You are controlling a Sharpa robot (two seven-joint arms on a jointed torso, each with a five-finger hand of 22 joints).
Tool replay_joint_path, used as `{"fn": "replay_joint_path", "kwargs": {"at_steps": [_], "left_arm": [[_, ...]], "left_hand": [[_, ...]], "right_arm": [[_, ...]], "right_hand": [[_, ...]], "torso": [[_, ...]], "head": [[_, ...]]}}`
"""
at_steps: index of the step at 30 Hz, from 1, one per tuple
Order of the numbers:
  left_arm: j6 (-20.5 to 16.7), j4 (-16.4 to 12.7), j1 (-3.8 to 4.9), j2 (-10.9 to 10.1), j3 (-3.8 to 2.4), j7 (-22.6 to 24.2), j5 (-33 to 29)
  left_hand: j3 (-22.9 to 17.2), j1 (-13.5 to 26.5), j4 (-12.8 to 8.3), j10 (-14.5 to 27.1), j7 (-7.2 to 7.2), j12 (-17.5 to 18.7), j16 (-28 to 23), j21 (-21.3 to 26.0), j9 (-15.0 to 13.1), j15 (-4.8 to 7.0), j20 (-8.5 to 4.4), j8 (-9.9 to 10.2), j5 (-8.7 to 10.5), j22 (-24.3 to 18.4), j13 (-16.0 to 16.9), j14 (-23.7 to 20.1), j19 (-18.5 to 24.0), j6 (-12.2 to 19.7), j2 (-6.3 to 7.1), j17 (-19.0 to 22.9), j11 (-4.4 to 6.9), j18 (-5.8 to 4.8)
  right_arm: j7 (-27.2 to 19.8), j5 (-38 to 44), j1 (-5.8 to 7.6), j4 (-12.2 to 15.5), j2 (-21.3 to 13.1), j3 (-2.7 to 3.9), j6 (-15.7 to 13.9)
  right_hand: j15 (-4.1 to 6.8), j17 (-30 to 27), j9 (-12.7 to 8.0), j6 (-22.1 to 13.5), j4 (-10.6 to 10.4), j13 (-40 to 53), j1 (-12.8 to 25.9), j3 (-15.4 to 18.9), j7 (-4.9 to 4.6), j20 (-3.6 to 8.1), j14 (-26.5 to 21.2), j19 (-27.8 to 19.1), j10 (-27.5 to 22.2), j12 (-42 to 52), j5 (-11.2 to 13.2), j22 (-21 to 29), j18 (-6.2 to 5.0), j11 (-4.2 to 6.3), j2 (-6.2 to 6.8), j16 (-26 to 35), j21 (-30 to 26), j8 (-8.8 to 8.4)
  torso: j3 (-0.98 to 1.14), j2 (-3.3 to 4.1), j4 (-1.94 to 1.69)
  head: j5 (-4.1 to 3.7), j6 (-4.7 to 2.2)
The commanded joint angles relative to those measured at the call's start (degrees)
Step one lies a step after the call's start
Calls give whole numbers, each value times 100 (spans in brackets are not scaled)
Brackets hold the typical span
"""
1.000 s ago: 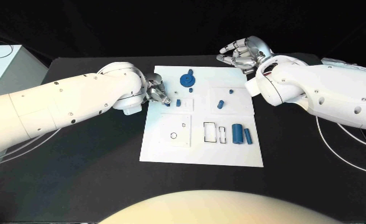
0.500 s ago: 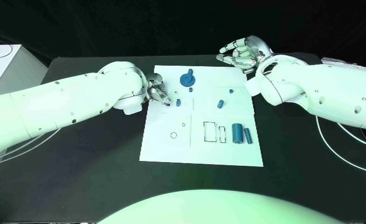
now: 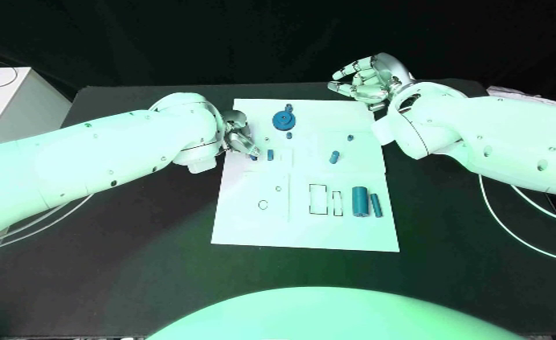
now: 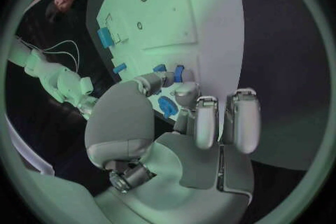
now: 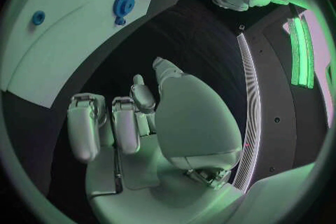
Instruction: Assemble the parts on the task board
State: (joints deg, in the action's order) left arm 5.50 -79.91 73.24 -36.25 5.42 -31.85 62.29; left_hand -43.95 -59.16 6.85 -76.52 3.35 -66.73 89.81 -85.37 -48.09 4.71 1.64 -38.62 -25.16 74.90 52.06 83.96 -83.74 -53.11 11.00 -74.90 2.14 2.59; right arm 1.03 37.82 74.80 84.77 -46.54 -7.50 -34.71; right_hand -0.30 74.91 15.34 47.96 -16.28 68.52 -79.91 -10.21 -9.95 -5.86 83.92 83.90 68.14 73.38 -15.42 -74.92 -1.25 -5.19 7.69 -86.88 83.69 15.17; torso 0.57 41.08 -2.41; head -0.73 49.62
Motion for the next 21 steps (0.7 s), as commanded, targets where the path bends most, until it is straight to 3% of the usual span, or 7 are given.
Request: {"fn": "replay_joint_path", "kwargs": {"at_steps": [1,21], "left_arm": [[140,-12,-38,43,31,24,-40],[233,56,-41,66,40,7,-49]], "left_hand": [[-644,28,-697,-56,-146,-38,19,-26,14,30,-12,-34,37,646,17,604,-38,-155,-44,-1510,1,-39],[-34,307,-441,-68,-216,-29,19,-20,155,72,-49,-72,70,656,44,604,-47,-178,89,-1510,50,-42]], "right_arm": [[-62,60,-3,7,2,1,82],[-65,60,-3,3,1,1,83]], "right_hand": [[-25,849,-5,-41,-13,-5,33,-33,-6,-36,440,360,-52,-9,6,-1004,-39,2,1,19,-29,21],[-25,849,-5,-41,-13,-5,33,-33,-6,-36,440,360,-52,-9,6,-1004,-39,2,1,19,-29,21]], "torso": [[3,2,2],[1,-8,-3]], "head": [[-3,14],[-21,23]]}}
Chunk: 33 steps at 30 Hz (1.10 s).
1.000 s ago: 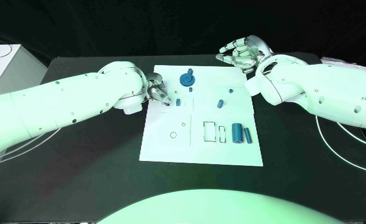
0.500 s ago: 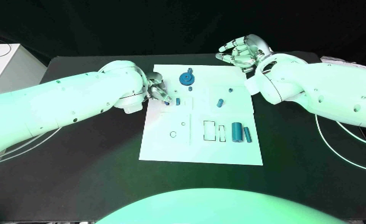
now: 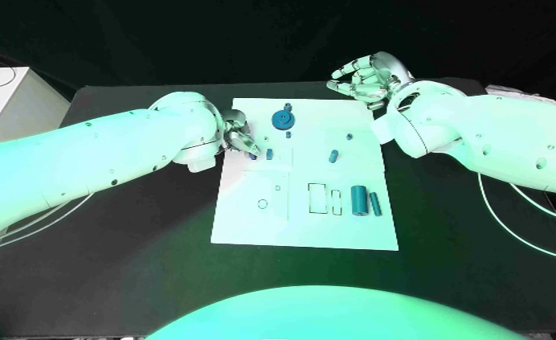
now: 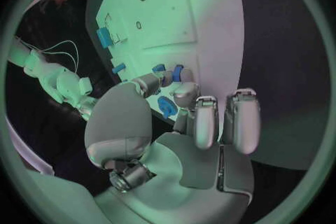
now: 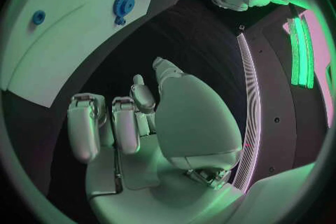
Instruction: Assemble the parts on the task board
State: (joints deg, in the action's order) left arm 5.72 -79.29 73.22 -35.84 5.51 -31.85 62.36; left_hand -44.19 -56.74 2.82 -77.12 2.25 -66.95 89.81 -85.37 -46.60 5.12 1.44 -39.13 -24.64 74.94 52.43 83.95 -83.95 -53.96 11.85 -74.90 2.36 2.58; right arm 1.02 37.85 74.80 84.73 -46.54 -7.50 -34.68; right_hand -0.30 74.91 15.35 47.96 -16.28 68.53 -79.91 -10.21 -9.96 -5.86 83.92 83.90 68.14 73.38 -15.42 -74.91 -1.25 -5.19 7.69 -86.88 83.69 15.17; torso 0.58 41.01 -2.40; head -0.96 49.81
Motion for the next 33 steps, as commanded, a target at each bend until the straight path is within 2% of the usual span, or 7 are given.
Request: {"fn": "replay_joint_path", "kwargs": {"at_steps": [1,17,19,21,23,32,33], "left_arm": [[214,-3,-40,26,32,6,-56],[214,32,-43,33,37,1,-56],[214,40,-43,36,38,1,-56],[212,47,-43,39,38,1,-56],[214,54,-43,41,38,3,-56],[206,73,-43,31,39,0,-49],[207,74,-43,29,39,-1,-48]], "left_hand": [[11,70,-29,-7,-108,-6,19,-21,12,32,-29,-21,21,654,6,605,-27,-95,7,-1510,29,-42],[505,181,249,8,-114,-5,19,-13,146,38,-40,-21,44,653,30,605,-28,-144,50,-1510,33,-42],[521,184,259,11,-114,-1,19,-11,150,37,-40,-22,44,651,23,605,-27,-146,49,-1510,33,-42],[594,193,301,14,-113,1,19,-9,169,37,-40,-21,43,650,24,605,-26,-148,54,-1510,32,-42],[680,206,349,18,-112,5,19,-9,188,36,-39,-21,47,651,22,605,-27,-153,66,-1510,30,-42],[979,217,492,18,-109,0,19,-4,247,33,-38,-28,62,650,42,605,-26,-172,100,-1510,27,-41],[1015,215,511,22,-108,6,19,-4,254,33,-38,-28,64,651,34,605,-27,-173,103,-1510,27,-41]], "right_arm": [[-65,58,-3,6,1,1,80],[-68,58,-3,3,2,1,74],[-68,58,-3,2,3,1,75],[-68,57,-3,1,3,1,75],[-69,56,-3,3,2,1,75],[-71,55,-3,0,0,1,75],[-72,55,-3,0,0,1,75]], "right_hand": [[-25,849,-6,-41,-13,-5,33,-33,-6,-36,441,361,-52,-9,6,-1005,-39,2,1,19,-29,22],[-25,849,-6,-41,-13,-5,33,-33,-6,-36,441,361,-52,-9,6,-1005,-39,2,1,19,-29,22],[-25,849,-6,-41,-13,-5,33,-33,-6,-36,441,361,-52,-9,6,-1005,-39,2,1,19,-29,22],[-25,849,-6,-41,-13,-5,33,-33,-6,-36,441,361,-52,-9,6,-1005,-39,2,1,19,-29,22],[-25,849,-6,-41,-13,-5,33,-33,-6,-36,441,361,-52,-9,6,-1005,-39,2,1,19,-29,22],[-25,849,-6,-41,-13,-5,33,-33,-6,-36,441,361,-52,-9,6,-1005,-39,2,1,19,-29,22],[-25,849,-6,-41,-13,-5,33,-33,-6,-36,441,361,-52,-9,6,-1005,-39,2,1,19,-29,22]], "torso": [[-1,-3,-3],[-1,-1,1],[-2,-5,1],[-4,-4,-2],[-4,-3,-1],[-3,-3,0],[-3,-4,-1]], "head": [[4,5],[5,-8],[7,-28],[0,-10],[-4,-41],[3,-49],[5,-28]]}}
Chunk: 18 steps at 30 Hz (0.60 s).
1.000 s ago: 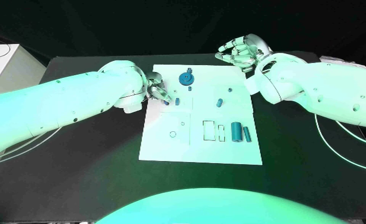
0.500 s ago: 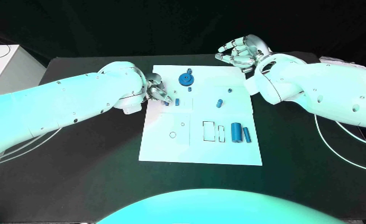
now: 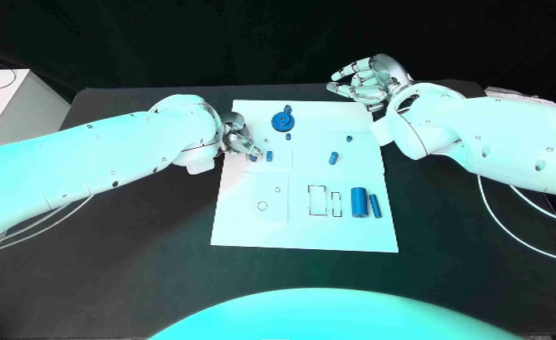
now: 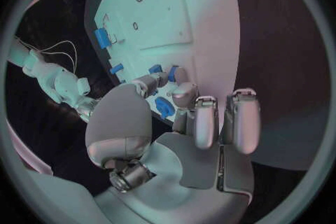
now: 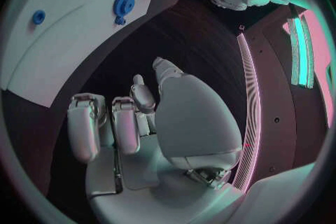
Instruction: Assemble the parts on the task board
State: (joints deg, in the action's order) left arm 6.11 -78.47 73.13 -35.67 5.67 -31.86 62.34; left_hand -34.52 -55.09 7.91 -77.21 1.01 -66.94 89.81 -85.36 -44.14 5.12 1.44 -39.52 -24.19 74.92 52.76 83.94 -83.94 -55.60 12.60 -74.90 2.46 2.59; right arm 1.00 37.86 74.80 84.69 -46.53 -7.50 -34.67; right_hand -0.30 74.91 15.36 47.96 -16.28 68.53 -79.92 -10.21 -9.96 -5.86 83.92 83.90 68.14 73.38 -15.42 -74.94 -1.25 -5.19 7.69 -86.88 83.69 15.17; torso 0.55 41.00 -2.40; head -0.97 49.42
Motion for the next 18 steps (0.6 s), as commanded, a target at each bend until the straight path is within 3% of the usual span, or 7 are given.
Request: {"fn": "replay_joint_path", "kwargs": {"at_steps": [1,5,9,13,18], "left_arm": [[172,-7,-34,12,23,-1,-44],[175,-5,-34,4,23,-5,-36],[173,-3,-34,-11,23,-10,-24],[174,-19,-34,-34,22,-13,-10],[180,-45,-34,-64,21,-13,-2]], "left_hand": [[61,50,8,31,15,7,19,-3,10,34,-38,11,19,651,0,606,-26,-9,29,-1510,16,-41],[259,49,98,27,18,0,19,-4,42,32,-37,6,29,656,17,606,-29,-18,67,-1510,13,-42],[468,35,205,30,21,5,19,-1,77,30,-36,3,55,656,19,606,-29,-25,93,-1510,11,-42],[751,-79,386,29,20,9,19,0,139,29,-34,-1,441,660,28,606,-31,-29,70,-1510,10,-42],[825,-111,444,28,23,9,19,2,156,27,-33,-3,514,660,33,606,-31,-29,71,-1510,8,-42]], "right_arm": [[-70,54,-3,3,0,1,74],[-71,53,-3,4,-4,1,75],[-73,52,-4,3,-10,1,76],[-76,49,-6,0,-14,1,77],[-79,48,-10,-3,-18,1,78]], "right_hand": [[-25,849,-6,-41,-13,-6,34,-33,-6,-36,440,360,-52,-9,6,-1002,-39,2,1,19,-29,22],[-25,849,-6,-41,-13,-6,34,-33,-6,-36,440,360,-52,-9,6,-1002,-39,2,1,19,-29,22],[-25,837,-10,-45,-12,-23,59,-59,-5,-35,438,357,-66,-15,9,-994,-42,2,13,26,-40,27],[-25,837,-10,-45,-12,-23,59,-59,-5,-35,438,357,-66,-15,9,-994,-42,2,13,26,-40,27],[-25,837,-10,-45,-12,-23,59,-59,-5,-35,438,357,-66,-15,9,-994,-42,2,13,26,-40,27]], "torso": [[-2,-2,-1],[-4,2,0],[-6,5,0],[-7,1,-1],[-3,0,-1]], "head": [[7,11],[-4,-17],[4,28],[-6,14],[0,28]]}}
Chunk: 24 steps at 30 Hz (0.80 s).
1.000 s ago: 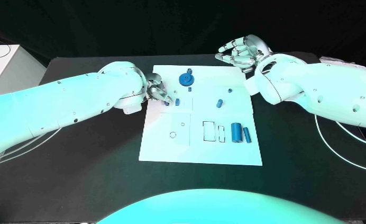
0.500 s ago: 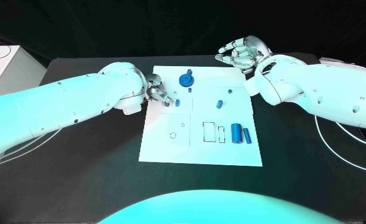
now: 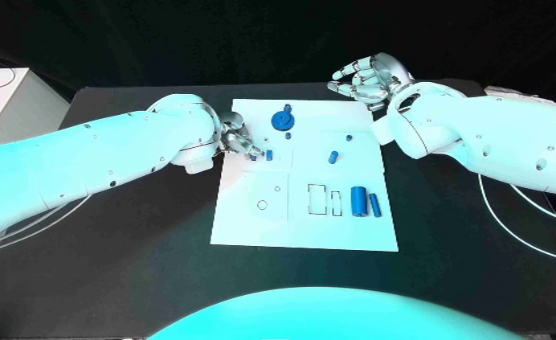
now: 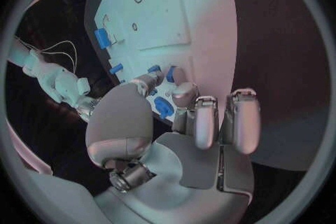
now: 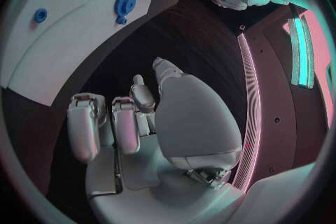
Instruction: Assemble the parts on the task board
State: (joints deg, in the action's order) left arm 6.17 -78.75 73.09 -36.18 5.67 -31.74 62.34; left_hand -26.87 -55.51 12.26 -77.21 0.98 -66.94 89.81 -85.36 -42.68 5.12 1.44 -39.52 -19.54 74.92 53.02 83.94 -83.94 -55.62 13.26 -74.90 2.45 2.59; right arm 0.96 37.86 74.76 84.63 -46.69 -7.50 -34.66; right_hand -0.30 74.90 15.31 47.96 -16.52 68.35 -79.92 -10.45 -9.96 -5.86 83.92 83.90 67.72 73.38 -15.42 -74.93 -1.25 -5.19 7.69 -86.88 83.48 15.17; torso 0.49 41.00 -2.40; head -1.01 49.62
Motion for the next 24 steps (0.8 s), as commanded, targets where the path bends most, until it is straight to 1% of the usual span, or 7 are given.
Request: {"fn": "replay_joint_path", "kwargs": {"at_steps": [1,2,4,7,12,20,24], "left_arm": [[174,-23,-29,-19,21,-25,-2],[175,-27,-29,-23,20,-26,-1],[177,-33,-29,-32,20,-26,0],[178,-44,-29,-48,20,-29,1],[163,-83,-29,-93,13,-31,9],[101,-234,-24,-236,-72,15,-26],[49,-327,-22,-311,-139,57,-111]], "left_hand": [[128,-73,67,29,29,12,19,2,23,24,-31,-5,133,662,6,606,-32,-29,21,-1510,5,-43],[170,-92,107,28,30,12,19,3,33,23,-30,-7,183,662,8,606,-31,-29,18,-1510,5,-42],[284,-141,221,23,32,6,19,5,58,21,-26,-14,410,662,22,606,-31,-31,6,-1510,3,-42],[325,-165,267,24,33,9,19,4,67,20,-26,-18,450,665,20,606,-33,-32,-2,-1510,1,-42],[339,-174,282,23,33,8,19,4,70,20,-25,-20,462,665,23,606,-32,-32,-4,-1510,1,-42],[380,-210,327,50,36,49,19,31,81,18,-24,-19,480,619,-37,606,-1,-20,-13,-1510,-2,-30],[414,-368,374,113,53,116,19,70,105,9,-18,-12,421,557,-121,606,44,40,-66,-1510,-15,-15]], "right_arm": [[-76,48,-6,2,-3,1,77],[-76,48,-7,1,-3,1,78],[-77,47,-10,0,-3,1,79],[-77,47,-13,-1,-4,1,79],[-77,47,-19,-3,-7,1,78],[-79,47,-29,-11,-6,1,78],[-80,47,-33,-14,-6,1,79]], "right_hand": [[-25,837,-5,-45,12,-4,59,-35,-5,-35,438,357,-24,-15,9,-995,-42,2,13,26,-19,27],[-25,837,-5,-45,12,-4,59,-35,-5,-35,438,357,-24,-15,9,-995,-42,2,13,26,-19,27],[-25,837,-5,-45,12,-4,59,-35,-5,-35,438,357,-24,-15,9,-995,-42,2,13,26,-19,27],[-25,837,-5,-45,12,-4,59,-35,-5,-35,438,357,-24,-15,9,-995,-42,2,13,26,-19,27],[-25,837,-5,-45,12,-4,59,-35,-5,-35,438,357,-24,-15,9,-995,-42,2,13,26,-19,27],[-25,837,-5,-45,12,-4,59,-35,-5,-35,438,357,-24,-15,9,-995,-42,2,13,26,-19,27],[-25,837,-5,-45,12,-4,59,-35,-5,-35,438,357,-24,-15,9,-995,-42,2,13,26,-19,27]], "torso": [[3,2,-3],[2,1,-3],[1,-2,-2],[3,-4,-1],[2,1,-3],[4,2,2],[2,5,-2]], "head": [[0,-1],[-2,-4],[5,-10],[3,-8],[0,-25],[-4,-35],[-15,-35]]}}
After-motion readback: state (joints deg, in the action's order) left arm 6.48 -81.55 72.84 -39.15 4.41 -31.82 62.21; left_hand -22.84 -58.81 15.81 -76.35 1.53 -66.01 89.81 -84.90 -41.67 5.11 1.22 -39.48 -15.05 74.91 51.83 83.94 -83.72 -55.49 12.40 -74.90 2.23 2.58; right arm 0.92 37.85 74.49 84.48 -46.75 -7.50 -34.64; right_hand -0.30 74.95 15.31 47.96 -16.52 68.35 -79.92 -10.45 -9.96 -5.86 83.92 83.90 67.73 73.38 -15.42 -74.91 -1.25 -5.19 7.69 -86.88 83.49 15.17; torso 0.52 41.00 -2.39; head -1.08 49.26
